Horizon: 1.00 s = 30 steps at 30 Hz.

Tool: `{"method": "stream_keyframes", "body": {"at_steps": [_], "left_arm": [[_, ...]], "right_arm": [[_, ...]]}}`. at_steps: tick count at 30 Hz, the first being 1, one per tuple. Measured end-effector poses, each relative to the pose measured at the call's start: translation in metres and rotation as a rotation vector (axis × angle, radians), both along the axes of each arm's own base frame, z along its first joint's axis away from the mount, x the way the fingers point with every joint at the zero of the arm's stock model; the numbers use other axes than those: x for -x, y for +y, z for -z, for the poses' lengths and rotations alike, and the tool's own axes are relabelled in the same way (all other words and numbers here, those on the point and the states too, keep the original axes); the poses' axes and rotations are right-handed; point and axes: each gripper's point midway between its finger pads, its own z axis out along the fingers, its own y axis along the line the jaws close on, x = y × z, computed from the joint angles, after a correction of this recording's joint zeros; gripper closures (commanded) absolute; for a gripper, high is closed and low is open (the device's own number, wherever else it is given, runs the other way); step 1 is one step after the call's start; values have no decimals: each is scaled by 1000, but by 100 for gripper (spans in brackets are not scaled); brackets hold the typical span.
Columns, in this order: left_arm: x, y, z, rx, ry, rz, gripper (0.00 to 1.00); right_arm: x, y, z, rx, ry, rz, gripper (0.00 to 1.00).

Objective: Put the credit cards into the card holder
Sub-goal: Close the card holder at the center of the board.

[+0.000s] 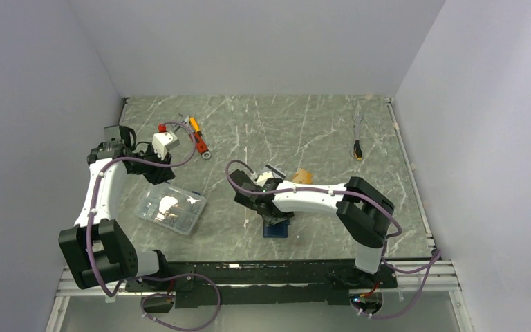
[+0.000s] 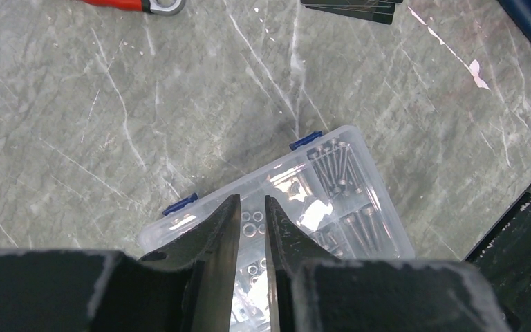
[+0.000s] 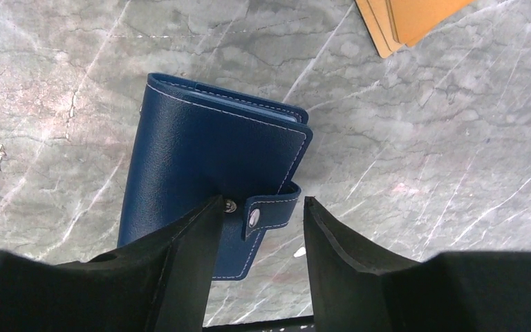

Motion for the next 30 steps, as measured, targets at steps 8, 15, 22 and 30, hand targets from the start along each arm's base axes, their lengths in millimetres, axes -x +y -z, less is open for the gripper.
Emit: {"method": "stream_keyframes", "body": {"at_steps": [8, 15, 22, 30], "left_arm": [[0, 0, -2, -3, -9, 0, 78], [4, -1, 4, 2, 3, 4, 78], [8, -3, 10, 7, 17, 9, 78], [9, -3, 12, 4, 13, 23, 79]], "right_arm": [[2, 8, -1, -67, 14, 34, 76], [3, 12, 0, -96, 35, 47, 75], [5, 11, -1, -107, 45, 64, 73], [5, 11, -4, -112, 46, 82, 74]]}}
